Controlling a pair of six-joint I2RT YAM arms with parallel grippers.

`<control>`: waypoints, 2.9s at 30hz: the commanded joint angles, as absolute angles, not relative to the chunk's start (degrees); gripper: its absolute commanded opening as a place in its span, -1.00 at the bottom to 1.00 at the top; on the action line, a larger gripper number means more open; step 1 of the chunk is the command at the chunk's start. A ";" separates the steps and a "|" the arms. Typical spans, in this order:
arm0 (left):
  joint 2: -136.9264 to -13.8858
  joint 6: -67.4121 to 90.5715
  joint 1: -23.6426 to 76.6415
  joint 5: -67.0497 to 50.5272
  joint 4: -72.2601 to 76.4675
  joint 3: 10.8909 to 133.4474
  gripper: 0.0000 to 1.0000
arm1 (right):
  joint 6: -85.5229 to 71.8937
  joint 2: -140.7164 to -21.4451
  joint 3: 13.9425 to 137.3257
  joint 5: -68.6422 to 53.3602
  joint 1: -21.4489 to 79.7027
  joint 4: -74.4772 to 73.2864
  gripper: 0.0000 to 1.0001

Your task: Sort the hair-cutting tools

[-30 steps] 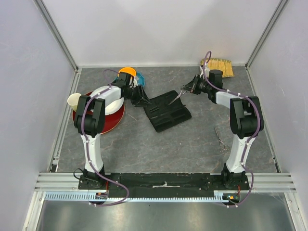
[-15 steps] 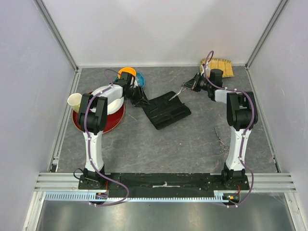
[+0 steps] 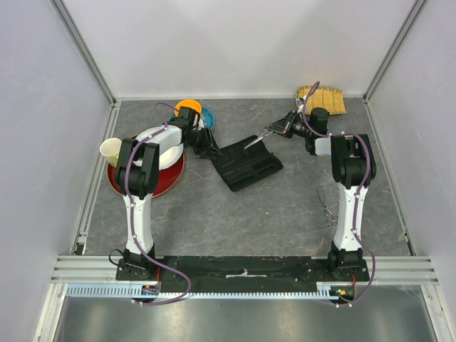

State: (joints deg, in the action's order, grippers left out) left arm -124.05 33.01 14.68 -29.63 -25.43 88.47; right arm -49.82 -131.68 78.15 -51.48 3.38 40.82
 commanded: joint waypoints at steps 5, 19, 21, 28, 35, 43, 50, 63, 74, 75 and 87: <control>-124.89 33.05 15.47 -27.60 -26.37 90.00 -0.09 | -38.53 -129.73 79.62 -50.72 2.99 30.87 -1.00; -124.89 33.05 15.82 -26.89 -26.37 89.30 -0.10 | -38.58 -129.81 80.33 -50.27 0.35 30.23 -1.00; -124.98 33.05 15.82 -26.89 -26.37 89.30 -0.10 | -39.02 -130.08 80.24 -50.27 0.35 31.02 -1.00; -124.98 32.96 16.00 -26.98 -26.37 88.95 -0.10 | -42.97 -131.31 79.72 -51.06 0.88 35.06 -1.00; -125.16 32.87 16.26 -26.98 -26.28 88.59 -0.11 | -47.81 -132.71 77.70 -51.59 2.90 41.84 -1.00; -125.07 32.61 16.43 -27.07 -26.37 88.33 -0.11 | -45.97 -132.63 77.78 -50.54 3.87 39.90 -1.00; -124.81 32.43 16.44 -27.16 -26.28 87.63 -0.12 | -45.35 -131.22 78.75 -48.60 2.90 38.23 -1.00; -124.63 32.43 16.70 -26.89 -26.28 87.19 -0.13 | -43.51 -132.19 78.75 -49.66 1.76 36.56 -1.00; -124.54 32.26 16.96 -27.16 -26.28 86.49 -0.13 | -45.44 -133.59 76.91 -51.42 3.78 39.89 -1.00; -124.63 32.17 17.05 -27.16 -26.37 86.57 -0.14 | -46.40 -133.59 76.56 -51.50 3.95 40.51 -1.00; -124.54 31.99 17.31 -27.42 -26.37 86.31 -0.14 | -53.16 -135.17 75.59 -54.04 5.89 47.19 -1.00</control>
State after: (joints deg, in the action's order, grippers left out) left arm -124.03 33.01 15.99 -28.91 -25.12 87.85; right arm -49.98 -133.53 76.14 -50.76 4.16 41.43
